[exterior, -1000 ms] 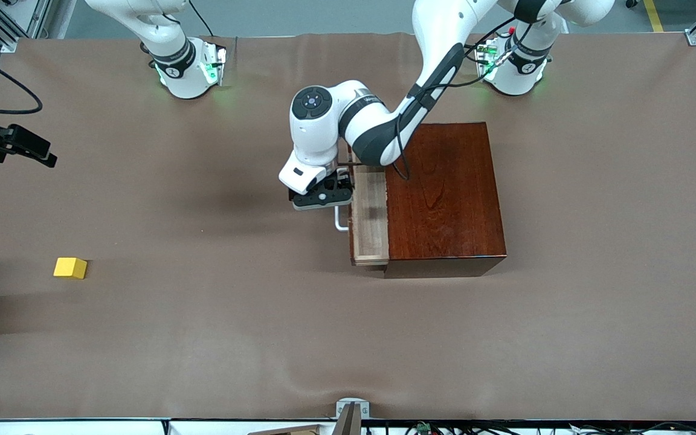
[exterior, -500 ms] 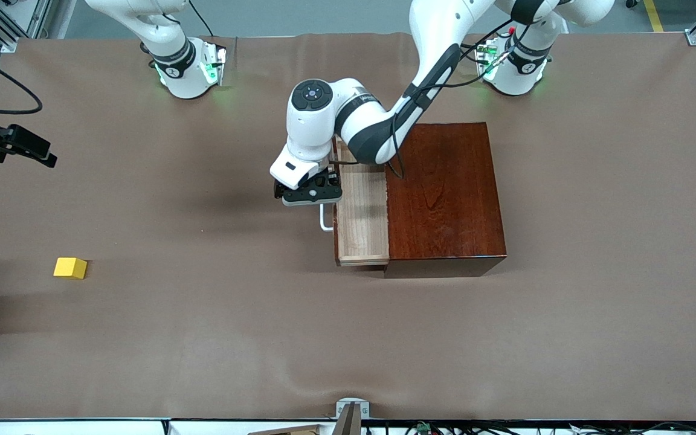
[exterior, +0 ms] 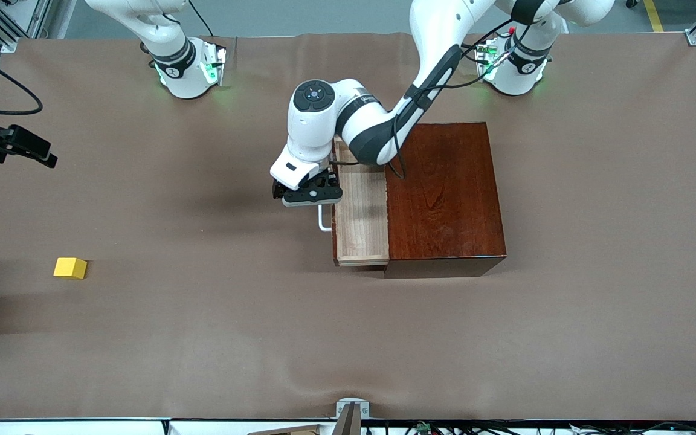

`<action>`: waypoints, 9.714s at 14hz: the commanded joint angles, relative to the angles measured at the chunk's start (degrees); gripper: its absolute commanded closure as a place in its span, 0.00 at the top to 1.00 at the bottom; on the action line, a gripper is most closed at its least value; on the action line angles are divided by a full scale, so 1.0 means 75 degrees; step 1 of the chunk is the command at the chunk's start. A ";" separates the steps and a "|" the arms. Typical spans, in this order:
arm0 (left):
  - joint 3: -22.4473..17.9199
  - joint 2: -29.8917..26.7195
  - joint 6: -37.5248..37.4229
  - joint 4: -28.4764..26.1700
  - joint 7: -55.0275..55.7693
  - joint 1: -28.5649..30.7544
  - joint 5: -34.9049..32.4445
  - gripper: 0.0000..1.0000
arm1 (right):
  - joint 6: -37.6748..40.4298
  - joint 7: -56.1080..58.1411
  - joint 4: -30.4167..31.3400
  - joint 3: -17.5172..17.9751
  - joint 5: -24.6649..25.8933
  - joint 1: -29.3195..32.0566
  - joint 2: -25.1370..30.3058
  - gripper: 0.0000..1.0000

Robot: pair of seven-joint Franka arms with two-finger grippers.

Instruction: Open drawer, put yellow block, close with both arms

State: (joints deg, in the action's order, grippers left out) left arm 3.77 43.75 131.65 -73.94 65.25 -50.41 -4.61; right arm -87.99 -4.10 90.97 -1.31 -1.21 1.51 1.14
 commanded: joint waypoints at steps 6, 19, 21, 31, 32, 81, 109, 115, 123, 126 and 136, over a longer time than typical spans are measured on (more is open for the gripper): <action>-0.0082 -0.0032 0.0529 0.0367 0.0053 -0.0099 0.0145 1.00 | 0.0001 -0.0016 -0.0048 0.0010 -0.0085 0.0033 -0.0035 1.00; -0.0105 -0.0934 0.0541 0.0390 0.0310 0.0392 0.0192 1.00 | 0.0001 -0.0016 -0.0048 0.0010 -0.0074 0.0021 -0.0035 1.00; -0.0093 -0.1098 0.0541 0.0402 0.0404 0.0615 0.0192 1.00 | 0.0001 -0.0004 -0.0059 0.0010 -0.0050 0.0033 -0.0035 1.00; -0.0116 -0.2596 0.0600 0.0378 0.1038 0.2453 0.0963 1.00 | -0.0034 0.0101 -0.0083 -0.0013 -0.0039 0.0079 -0.0047 1.00; -0.0117 -0.2784 0.0600 0.0378 0.1026 0.2723 0.1198 1.00 | -0.0115 0.0136 -0.0083 -0.0013 0.0054 0.0103 -0.0058 1.00; -0.0023 -0.5527 -0.4545 -0.2586 -0.7951 0.6628 0.0591 1.00 | -0.5452 0.3019 0.0212 0.0022 0.0090 0.2236 -0.4972 0.00; 0.0200 -0.5892 -0.5658 -0.2258 -0.9017 0.6827 0.0591 1.00 | -0.3454 -0.6636 -0.3387 0.0022 -0.0425 -0.5885 -0.5237 0.00; 0.0223 -0.5798 -0.5576 -0.2247 -0.8853 0.6780 0.0649 1.00 | -0.4416 -0.6731 -0.3317 0.0022 -0.0378 -0.5979 -0.5928 0.00; 0.0223 -0.5786 -0.5576 -0.2270 -0.8841 0.6804 0.0684 1.00 | -0.4675 -0.6731 -0.3305 0.0034 -0.0460 -0.5967 -0.6316 0.94; 0.0223 -0.5786 -0.5576 -0.2282 -0.8666 0.6804 0.0684 1.00 | -0.4569 -0.6743 -0.3329 0.0057 -0.0612 -0.5944 -0.6141 1.00; 0.0223 -0.5786 -0.5576 -0.2294 -0.8654 0.6827 0.0684 1.00 | -0.1468 -0.6242 -0.3540 -0.0025 -0.1047 -0.5172 -0.4116 1.00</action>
State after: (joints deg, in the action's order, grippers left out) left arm 5.01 0.33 90.15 -91.60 -0.11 0.33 0.62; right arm -102.86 -53.51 62.15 -1.77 -8.43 -40.05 -34.39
